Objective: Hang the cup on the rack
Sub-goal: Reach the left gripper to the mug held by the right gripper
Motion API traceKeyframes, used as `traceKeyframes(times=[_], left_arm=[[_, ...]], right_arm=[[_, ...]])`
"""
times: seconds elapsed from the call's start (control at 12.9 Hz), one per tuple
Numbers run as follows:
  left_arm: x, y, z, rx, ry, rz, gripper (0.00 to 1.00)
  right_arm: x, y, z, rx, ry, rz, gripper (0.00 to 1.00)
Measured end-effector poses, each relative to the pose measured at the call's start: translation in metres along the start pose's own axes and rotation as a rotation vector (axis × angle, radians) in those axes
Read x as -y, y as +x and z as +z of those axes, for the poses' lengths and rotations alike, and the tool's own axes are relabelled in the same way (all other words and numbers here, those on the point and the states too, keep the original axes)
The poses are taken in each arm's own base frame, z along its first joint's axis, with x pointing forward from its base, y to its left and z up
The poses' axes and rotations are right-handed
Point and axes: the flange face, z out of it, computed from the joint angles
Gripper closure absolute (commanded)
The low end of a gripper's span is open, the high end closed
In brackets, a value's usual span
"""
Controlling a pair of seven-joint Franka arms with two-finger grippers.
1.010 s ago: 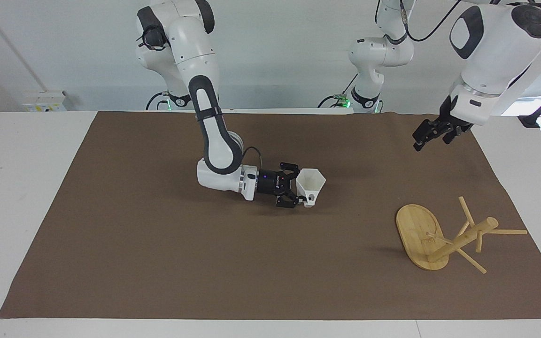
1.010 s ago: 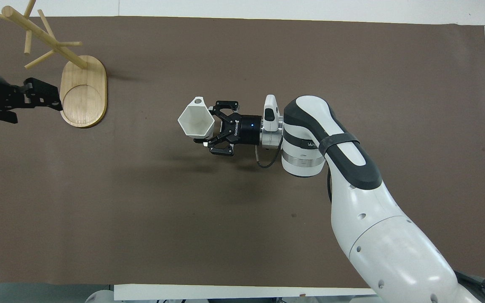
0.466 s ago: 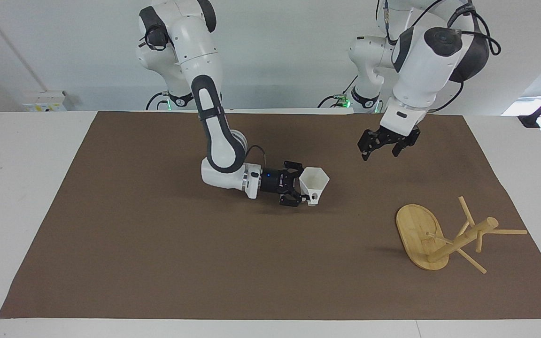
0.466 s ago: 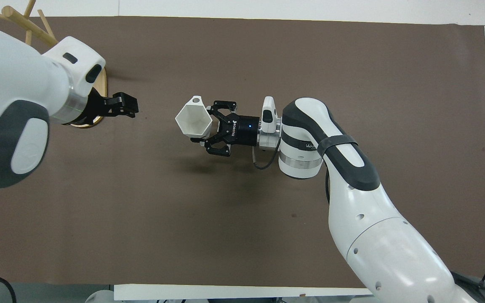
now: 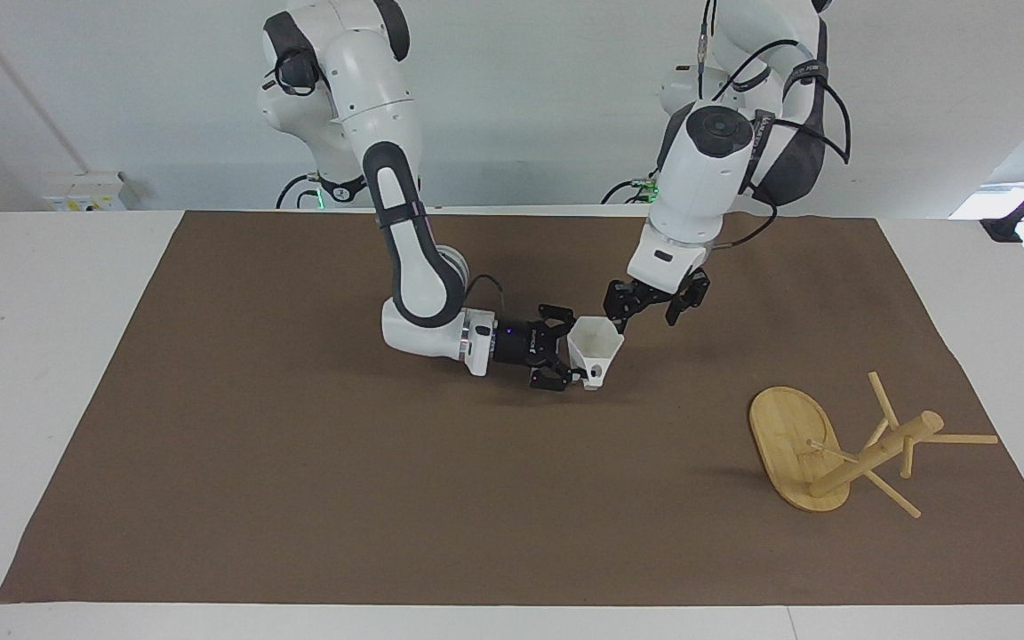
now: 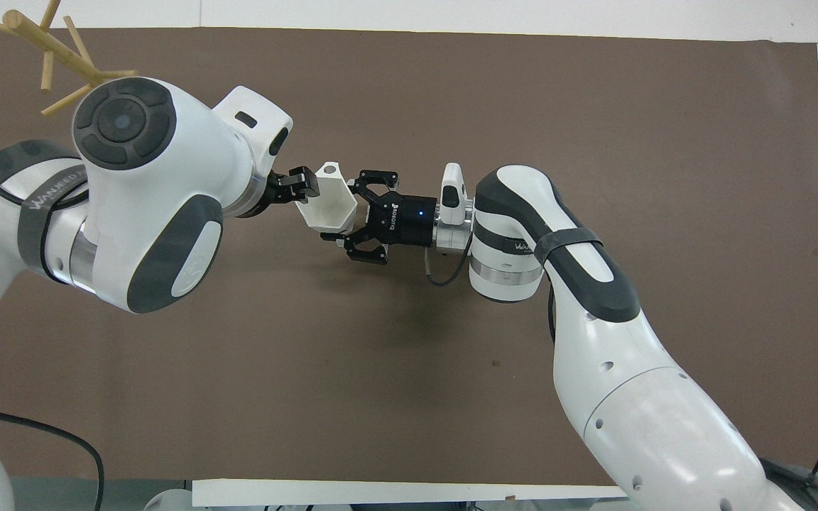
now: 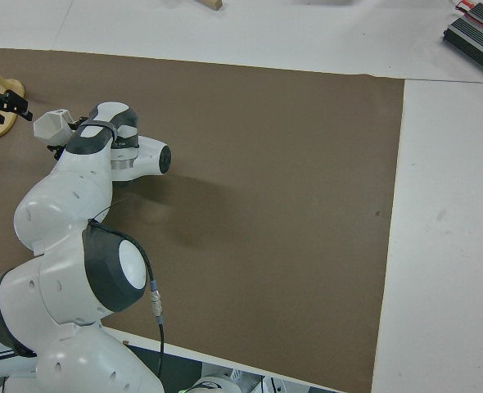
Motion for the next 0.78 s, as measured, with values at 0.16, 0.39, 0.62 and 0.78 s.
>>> traceKeyframes(times=[0.16, 0.39, 0.62, 0.78], left_arm=[[-0.007, -0.002, 0.006, -0.003, -0.004, -0.003, 0.35], [-0.019, -0.004, 0.017, -0.01, -0.013, 0.0, 0.47], [-0.022, -0.005, 0.024, -0.004, -0.009, 0.003, 0.89], [-0.021, -0.005, 0.025, -0.001, -0.007, -0.003, 1.0]], right_arm=[[0.0, 0.0, 0.0, 0.0, 0.0, 0.0, 0.94], [0.0, 0.0, 0.0, 0.0, 0.0, 0.0, 0.94], [0.0, 0.0, 0.0, 0.0, 0.0, 0.0, 0.94], [0.0, 0.0, 0.0, 0.001, -0.002, 0.0, 0.94]])
